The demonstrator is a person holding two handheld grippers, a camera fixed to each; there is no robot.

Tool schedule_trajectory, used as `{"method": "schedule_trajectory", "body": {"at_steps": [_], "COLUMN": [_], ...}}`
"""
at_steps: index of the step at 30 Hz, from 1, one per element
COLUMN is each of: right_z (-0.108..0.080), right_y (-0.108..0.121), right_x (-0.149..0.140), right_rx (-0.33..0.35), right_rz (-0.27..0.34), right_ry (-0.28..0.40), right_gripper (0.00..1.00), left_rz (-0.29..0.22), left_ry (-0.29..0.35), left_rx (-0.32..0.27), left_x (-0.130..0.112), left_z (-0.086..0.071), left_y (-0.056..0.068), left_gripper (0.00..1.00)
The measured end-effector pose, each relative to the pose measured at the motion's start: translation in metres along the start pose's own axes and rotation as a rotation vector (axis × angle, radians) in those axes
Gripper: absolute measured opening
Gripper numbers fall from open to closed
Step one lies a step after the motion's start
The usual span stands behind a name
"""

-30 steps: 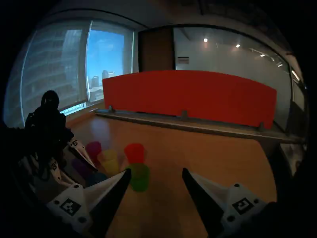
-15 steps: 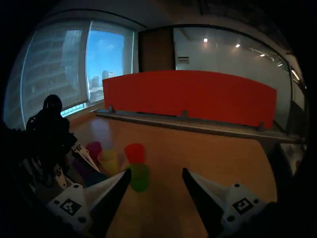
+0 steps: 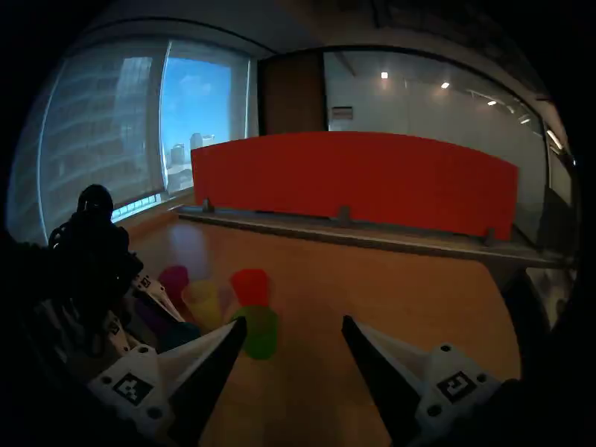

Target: Pour water

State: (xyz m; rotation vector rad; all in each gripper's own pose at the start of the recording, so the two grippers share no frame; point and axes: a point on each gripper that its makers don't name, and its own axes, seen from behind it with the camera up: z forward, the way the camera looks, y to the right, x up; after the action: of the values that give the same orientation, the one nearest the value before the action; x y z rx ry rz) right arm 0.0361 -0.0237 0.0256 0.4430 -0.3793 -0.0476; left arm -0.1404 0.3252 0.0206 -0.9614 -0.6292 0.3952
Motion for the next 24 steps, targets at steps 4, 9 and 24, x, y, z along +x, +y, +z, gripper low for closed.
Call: {"method": "schedule_trajectory", "body": {"at_steps": [4,9,24], "right_z": [-0.001,-0.003,-0.007], "right_y": [0.0,0.0,-0.005], "right_x": [0.0,0.001,0.008], "right_rx": [-0.001,-0.003,-0.002], "right_rz": [0.002,0.002,-0.002], "right_ry": [0.001,0.003,0.012], "right_gripper": [0.99,1.0,1.0], "left_rz": [0.002,0.01,-0.004], "left_ry": [0.002,0.004,0.086], "left_rx": [-0.002,-0.01,0.0], "left_x": [-0.001,-0.002,0.015], "left_z": [-0.001,-0.003,-0.025], "left_y": [0.001,0.006,0.006], "left_gripper": [0.84,0.83,0.83]}}
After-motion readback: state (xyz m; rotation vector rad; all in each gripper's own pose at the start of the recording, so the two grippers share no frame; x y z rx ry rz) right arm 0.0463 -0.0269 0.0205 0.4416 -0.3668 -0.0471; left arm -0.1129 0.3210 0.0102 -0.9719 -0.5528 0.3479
